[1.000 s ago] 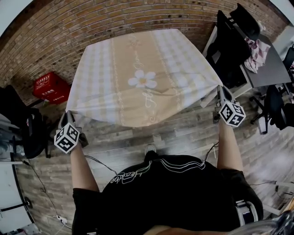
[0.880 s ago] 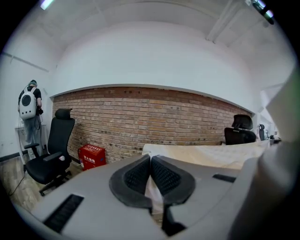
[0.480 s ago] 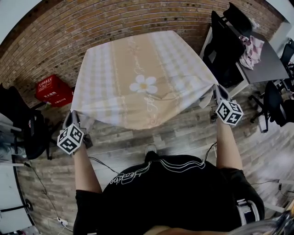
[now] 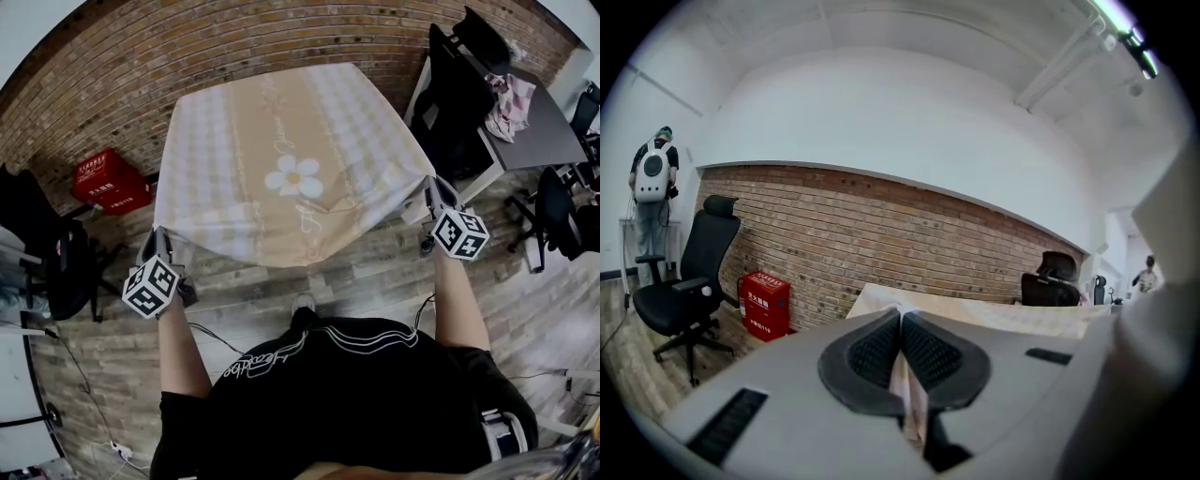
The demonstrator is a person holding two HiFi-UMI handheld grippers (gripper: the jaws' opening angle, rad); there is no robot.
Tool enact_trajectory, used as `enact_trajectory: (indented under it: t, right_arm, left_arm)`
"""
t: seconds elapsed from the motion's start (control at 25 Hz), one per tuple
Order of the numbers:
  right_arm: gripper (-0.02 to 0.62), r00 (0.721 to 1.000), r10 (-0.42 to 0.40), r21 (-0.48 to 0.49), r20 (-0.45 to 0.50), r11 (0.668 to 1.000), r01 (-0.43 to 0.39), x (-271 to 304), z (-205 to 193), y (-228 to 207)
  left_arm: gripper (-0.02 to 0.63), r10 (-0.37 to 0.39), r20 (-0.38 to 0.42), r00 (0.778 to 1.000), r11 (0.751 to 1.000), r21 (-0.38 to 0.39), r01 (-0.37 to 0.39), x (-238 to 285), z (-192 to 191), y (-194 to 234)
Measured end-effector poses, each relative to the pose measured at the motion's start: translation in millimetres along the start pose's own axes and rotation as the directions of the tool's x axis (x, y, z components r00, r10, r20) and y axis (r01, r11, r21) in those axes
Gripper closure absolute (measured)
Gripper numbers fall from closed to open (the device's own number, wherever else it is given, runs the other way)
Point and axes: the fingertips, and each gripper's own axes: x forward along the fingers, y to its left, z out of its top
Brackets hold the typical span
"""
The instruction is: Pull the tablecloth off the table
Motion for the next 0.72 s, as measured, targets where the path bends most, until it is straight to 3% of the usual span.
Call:
enact_trajectory:
  t: [0.72]
  right_arm:
    - [0.598, 0.996, 0.083, 0.013, -0.031, 0.997, -0.082, -34, -16, 27]
  left_arm:
    - [0.6, -0.059, 0.017, 0.998, 0.995, -0.084, 0.06, -35, -24, -58]
